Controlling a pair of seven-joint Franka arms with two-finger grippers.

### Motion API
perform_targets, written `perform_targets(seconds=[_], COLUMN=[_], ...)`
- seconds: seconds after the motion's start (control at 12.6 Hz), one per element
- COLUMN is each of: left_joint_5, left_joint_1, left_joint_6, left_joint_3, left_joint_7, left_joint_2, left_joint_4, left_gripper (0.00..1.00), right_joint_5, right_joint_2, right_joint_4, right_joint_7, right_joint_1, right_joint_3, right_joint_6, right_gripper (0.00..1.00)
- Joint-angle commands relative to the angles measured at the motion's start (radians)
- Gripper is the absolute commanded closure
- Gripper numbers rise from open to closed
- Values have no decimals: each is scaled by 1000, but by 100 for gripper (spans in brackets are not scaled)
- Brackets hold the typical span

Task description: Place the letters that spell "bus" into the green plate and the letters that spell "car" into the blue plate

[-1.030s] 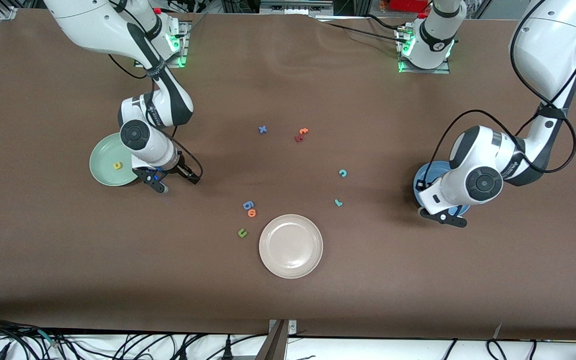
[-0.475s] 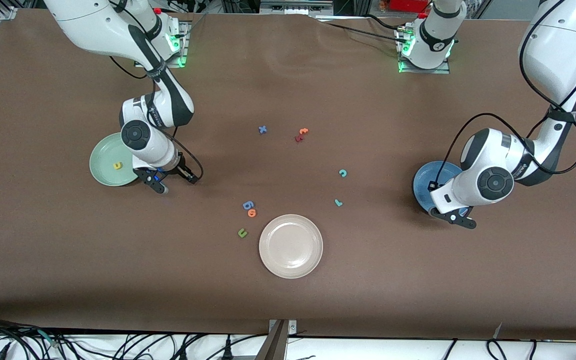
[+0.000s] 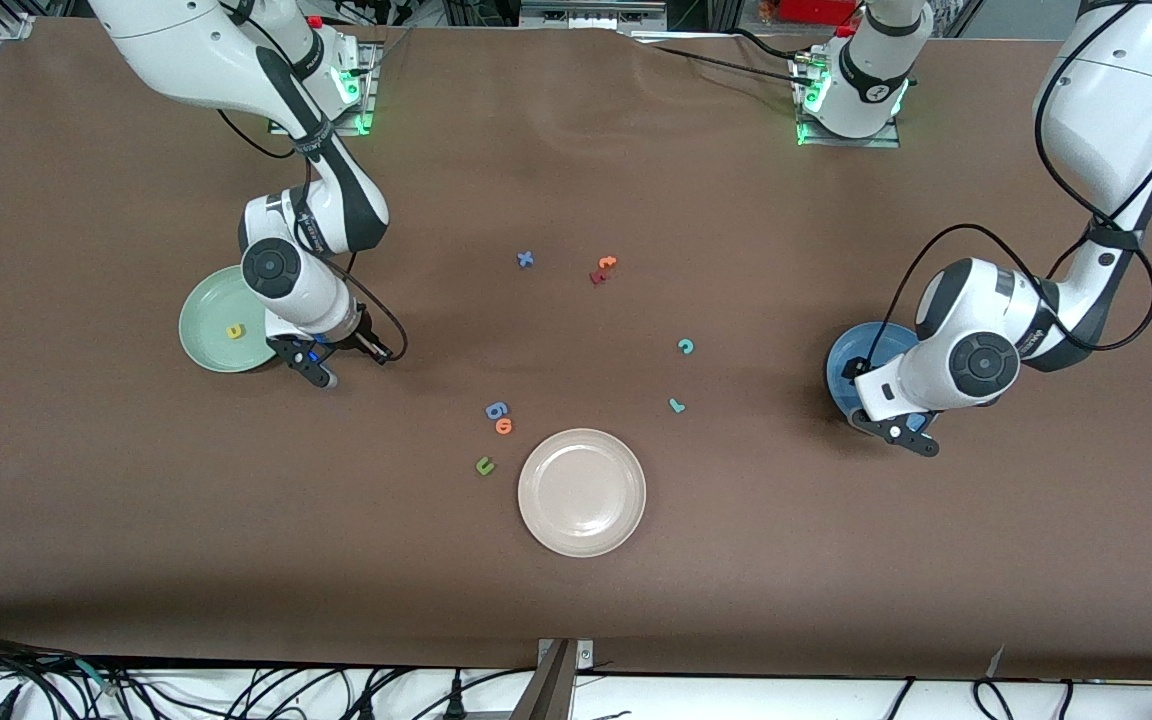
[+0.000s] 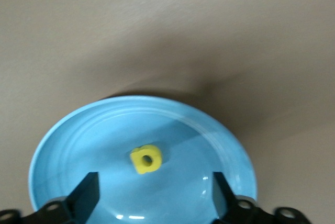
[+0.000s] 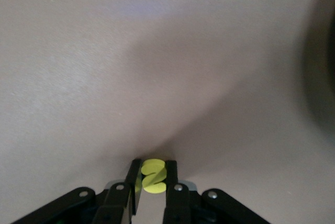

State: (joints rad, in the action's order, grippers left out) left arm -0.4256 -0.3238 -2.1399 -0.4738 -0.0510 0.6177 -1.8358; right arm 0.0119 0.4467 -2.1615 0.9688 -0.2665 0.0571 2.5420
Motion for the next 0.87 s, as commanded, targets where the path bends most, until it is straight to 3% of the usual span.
perform_targets(seconds=[0.0, 0.32, 0.55, 0.79], left_joint_5=[36, 136, 137, 136], left_joint_1=[40, 171, 261, 264], left_joint_6=[-3, -12, -17, -154], left_joint_3=[-23, -34, -38, -91], left_joint_7=[124, 339, 480, 598], left_joint_2=[-6, -6, -12, -22], left_joint_4=[-2, -7, -28, -118], left_gripper=[0, 0, 0, 0], right_joint_5=[6, 6, 6, 8], right_joint_2=[-94, -166, -209, -223], right_joint_4=[-3, -14, -99, -173], right_joint_7=[-40, -238, -442, -609], right_joint_1=[-7, -4, -4, -4], right_joint_3=[-14, -123, -241, -354], right_joint_6=[-142, -317, -339, -341], right_gripper=[95, 95, 94, 94])
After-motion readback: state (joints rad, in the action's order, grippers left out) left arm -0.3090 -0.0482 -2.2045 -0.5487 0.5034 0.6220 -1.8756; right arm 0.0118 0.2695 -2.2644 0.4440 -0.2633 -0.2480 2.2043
